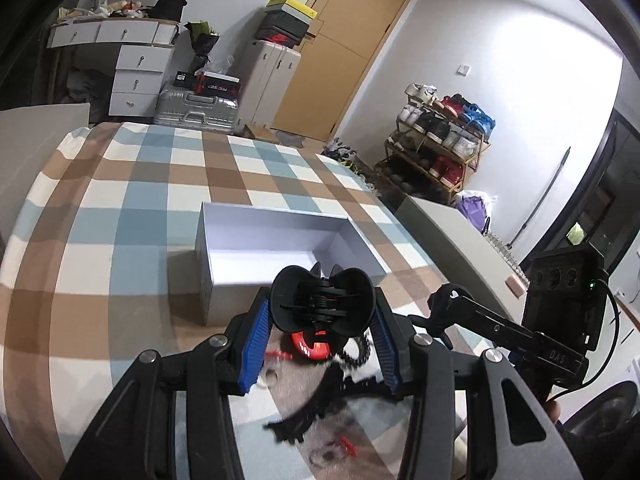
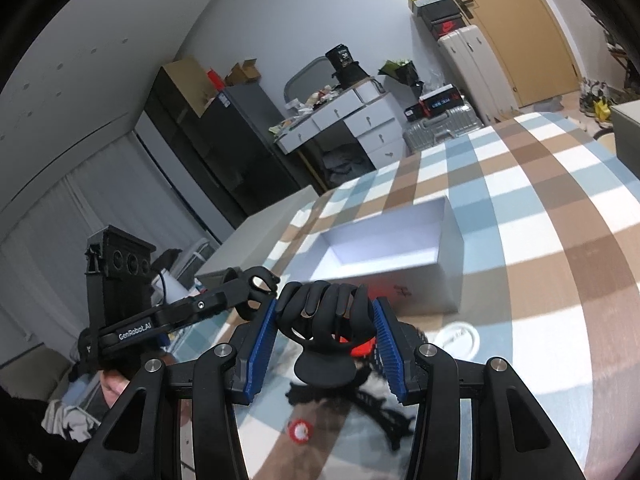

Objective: Organize jewelry
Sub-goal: 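Lift the black claw clip with the right gripper and carry it over the grey box, then open the right gripper to drop the claw clip into the box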

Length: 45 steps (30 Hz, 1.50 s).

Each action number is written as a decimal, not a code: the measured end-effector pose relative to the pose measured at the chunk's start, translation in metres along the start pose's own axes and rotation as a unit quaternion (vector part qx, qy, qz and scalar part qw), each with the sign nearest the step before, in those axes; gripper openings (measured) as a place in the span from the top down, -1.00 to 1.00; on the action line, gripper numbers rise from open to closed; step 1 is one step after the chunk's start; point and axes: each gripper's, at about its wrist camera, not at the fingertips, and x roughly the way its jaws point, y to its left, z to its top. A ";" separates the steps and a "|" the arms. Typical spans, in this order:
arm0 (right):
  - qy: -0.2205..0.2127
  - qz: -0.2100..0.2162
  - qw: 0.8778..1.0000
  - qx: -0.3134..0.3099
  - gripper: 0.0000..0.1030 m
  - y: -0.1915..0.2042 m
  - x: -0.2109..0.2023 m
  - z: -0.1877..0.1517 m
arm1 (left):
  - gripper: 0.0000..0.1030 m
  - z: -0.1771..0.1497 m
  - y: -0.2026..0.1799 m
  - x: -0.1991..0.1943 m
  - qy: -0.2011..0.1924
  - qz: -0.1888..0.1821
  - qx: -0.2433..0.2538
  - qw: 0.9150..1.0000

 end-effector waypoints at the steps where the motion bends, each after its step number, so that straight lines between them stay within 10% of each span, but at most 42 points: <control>1: -0.001 0.000 1.000 -0.002 0.09 0.000 0.002 0.004 | 0.20 0.003 0.000 0.001 -0.001 -0.002 0.001 1.000; 15: 0.009 -0.040 0.999 -0.009 0.09 -0.021 0.062 0.061 | 0.20 0.034 0.002 0.061 0.024 0.098 0.006 0.995; 40: 0.077 -0.096 0.992 -0.023 0.01 -0.032 0.111 0.065 | 0.15 0.040 0.015 0.080 0.080 0.058 -0.011 0.995; 45: 0.057 -0.092 0.994 -0.013 -0.04 -0.030 0.092 0.068 | -0.31 0.041 0.010 0.072 0.072 0.043 -0.011 0.996</control>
